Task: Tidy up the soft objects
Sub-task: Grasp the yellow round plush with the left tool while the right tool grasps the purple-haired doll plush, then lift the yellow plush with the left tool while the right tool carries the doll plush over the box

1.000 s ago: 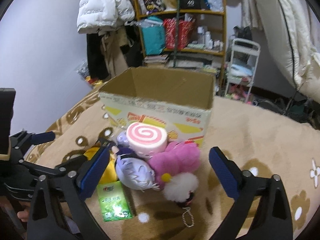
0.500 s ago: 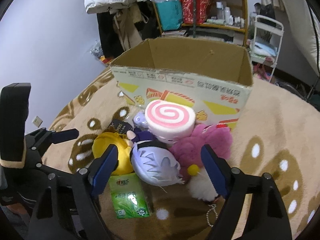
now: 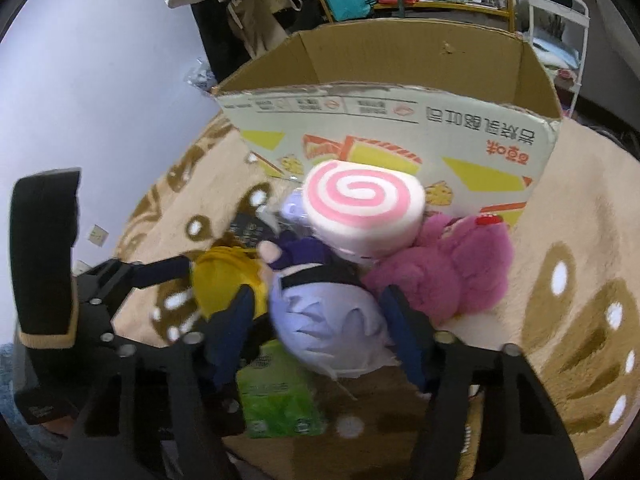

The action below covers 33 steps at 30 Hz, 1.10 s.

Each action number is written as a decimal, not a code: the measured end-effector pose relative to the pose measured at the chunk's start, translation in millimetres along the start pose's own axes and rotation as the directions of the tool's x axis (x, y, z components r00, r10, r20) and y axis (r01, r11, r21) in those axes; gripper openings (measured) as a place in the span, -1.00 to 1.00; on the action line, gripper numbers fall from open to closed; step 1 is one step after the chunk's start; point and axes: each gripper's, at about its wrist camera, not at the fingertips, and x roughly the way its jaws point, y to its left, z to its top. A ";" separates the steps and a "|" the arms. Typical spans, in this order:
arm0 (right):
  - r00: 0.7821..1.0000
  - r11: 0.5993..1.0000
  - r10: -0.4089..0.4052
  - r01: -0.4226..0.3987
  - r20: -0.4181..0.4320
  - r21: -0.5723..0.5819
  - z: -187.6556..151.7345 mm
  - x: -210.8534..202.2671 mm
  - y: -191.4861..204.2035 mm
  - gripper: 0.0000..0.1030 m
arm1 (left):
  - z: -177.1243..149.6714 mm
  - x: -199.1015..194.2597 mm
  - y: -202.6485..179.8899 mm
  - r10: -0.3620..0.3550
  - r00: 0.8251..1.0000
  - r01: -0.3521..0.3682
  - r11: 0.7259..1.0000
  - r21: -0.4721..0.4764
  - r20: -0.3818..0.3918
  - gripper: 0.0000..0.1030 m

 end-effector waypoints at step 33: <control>0.995 0.998 0.051 -0.054 0.082 0.035 -9.3 -34.3 -1.2 0.08 | -7.1 -25.2 15.1 -0.004 0.996 0.015 0.993 -0.118 0.089 0.41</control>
